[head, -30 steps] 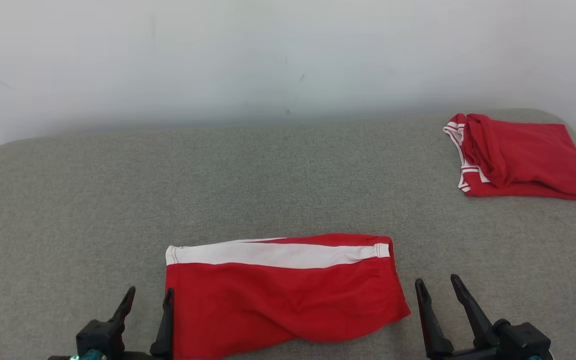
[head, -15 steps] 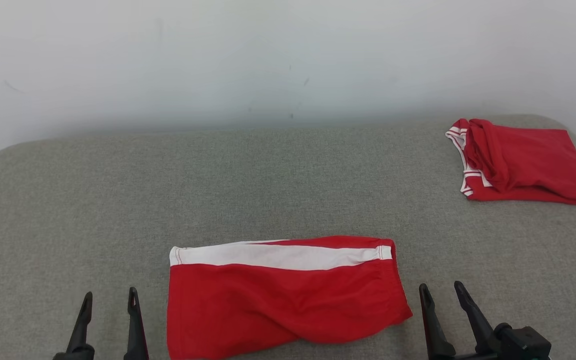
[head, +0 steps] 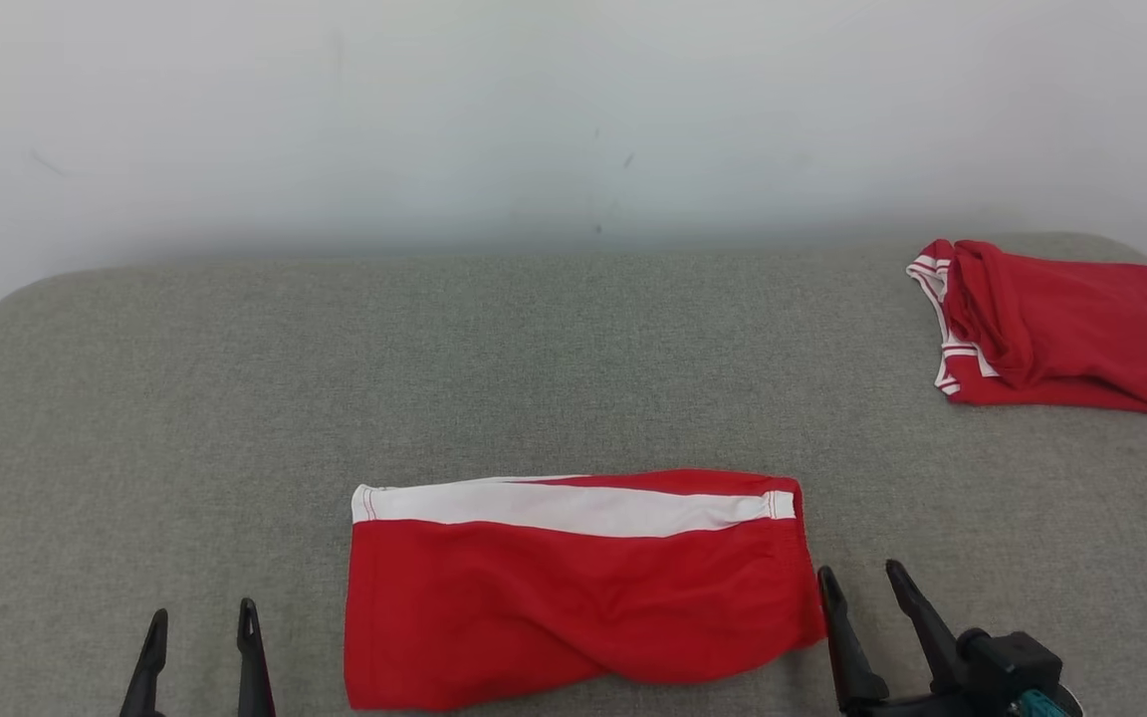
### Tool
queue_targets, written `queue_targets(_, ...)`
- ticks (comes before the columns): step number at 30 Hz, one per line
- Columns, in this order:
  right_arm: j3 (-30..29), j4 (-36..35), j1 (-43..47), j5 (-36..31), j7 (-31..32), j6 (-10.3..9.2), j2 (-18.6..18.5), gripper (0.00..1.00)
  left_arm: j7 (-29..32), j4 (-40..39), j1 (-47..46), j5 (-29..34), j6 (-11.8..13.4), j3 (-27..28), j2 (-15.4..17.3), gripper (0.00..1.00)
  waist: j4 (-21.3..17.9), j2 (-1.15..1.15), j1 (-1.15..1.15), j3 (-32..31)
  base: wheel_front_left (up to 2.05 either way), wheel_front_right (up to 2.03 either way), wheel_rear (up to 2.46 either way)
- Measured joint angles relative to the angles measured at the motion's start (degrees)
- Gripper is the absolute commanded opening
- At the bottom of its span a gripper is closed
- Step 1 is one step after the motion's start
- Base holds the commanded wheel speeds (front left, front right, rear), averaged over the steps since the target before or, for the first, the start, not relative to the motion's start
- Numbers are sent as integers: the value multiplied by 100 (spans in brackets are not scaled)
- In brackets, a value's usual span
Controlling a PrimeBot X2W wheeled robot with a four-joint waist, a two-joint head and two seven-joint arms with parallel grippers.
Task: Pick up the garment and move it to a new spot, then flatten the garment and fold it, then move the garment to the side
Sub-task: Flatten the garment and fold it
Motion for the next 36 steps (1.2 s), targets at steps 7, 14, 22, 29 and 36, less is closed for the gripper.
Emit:
queue_targets(7,316,1033,-798,-102,1,0,-109,100,0,110,-67,124,-237,101,-108,100,68,0,0,55,0,0,0)
queue_targets(14,482,2395,-1675,-145,5,0,-153,100,0,193,-182,177,-301,0,-154,100,223,0,0,153,0,0,0)
queue_targets(22,523,3688,-2225,103,44,0,-187,100,0,277,-242,204,-343,-77,-167,100,391,0,0,194,0,0,0)
queue_targets(29,825,4248,-2401,664,100,0,-142,0,0,338,-236,158,-341,-178,-168,100,455,0,0,99,0,0,0)
queue_targets(36,1066,4373,-2618,1260,201,1,-349,0,0,360,-184,159,-339,-192,-169,100,370,0,0,16,0,0,0)
